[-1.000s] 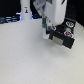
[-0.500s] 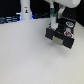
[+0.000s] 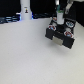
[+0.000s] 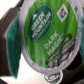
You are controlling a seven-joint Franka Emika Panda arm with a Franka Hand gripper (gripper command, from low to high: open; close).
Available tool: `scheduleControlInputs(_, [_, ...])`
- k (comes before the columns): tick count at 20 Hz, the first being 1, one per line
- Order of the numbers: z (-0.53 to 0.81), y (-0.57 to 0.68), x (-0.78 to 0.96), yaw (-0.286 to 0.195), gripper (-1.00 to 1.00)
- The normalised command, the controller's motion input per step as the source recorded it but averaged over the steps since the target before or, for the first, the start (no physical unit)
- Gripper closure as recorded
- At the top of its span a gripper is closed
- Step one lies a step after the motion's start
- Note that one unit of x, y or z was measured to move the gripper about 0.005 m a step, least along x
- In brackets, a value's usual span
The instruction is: Open the kcup holder, insert the kcup into the holder, and close the kcup holder
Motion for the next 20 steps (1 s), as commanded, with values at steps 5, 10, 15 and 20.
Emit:
scheduleControlInputs(5, [-0.01, 0.56, 0.0, 0.066, 1.0])
scheduleControlInputs(10, [-0.09, 0.39, -0.09, 0.108, 1.0])
scheduleControlInputs(15, [-0.17, 0.19, -0.1, 0.103, 1.0])
scheduleControlInputs(20, [-0.21, 0.02, -0.07, 0.048, 1.0])
